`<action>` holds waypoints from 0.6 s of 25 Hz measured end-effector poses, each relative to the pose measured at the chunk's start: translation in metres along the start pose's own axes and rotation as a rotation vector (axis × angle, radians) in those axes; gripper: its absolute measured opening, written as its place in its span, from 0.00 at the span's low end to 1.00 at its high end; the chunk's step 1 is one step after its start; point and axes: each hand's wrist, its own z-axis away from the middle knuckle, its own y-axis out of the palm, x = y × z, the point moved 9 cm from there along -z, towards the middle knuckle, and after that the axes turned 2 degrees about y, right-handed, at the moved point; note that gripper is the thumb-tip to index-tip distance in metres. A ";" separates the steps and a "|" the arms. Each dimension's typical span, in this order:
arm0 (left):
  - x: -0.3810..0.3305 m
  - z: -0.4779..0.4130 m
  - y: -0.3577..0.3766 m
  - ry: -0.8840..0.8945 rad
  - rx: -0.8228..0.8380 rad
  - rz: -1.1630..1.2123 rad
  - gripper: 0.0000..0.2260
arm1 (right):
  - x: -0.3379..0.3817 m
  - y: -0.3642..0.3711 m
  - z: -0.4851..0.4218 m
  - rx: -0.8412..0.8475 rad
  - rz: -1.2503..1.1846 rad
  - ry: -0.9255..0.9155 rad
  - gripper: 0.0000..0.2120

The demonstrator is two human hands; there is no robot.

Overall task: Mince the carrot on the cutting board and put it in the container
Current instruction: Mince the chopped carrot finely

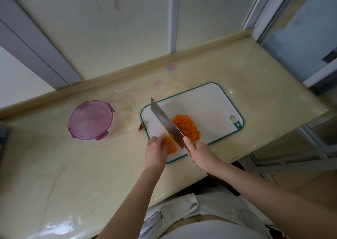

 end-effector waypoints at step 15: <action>0.006 -0.011 -0.003 -0.061 -0.003 -0.013 0.06 | -0.012 0.023 0.001 -0.003 0.001 0.088 0.28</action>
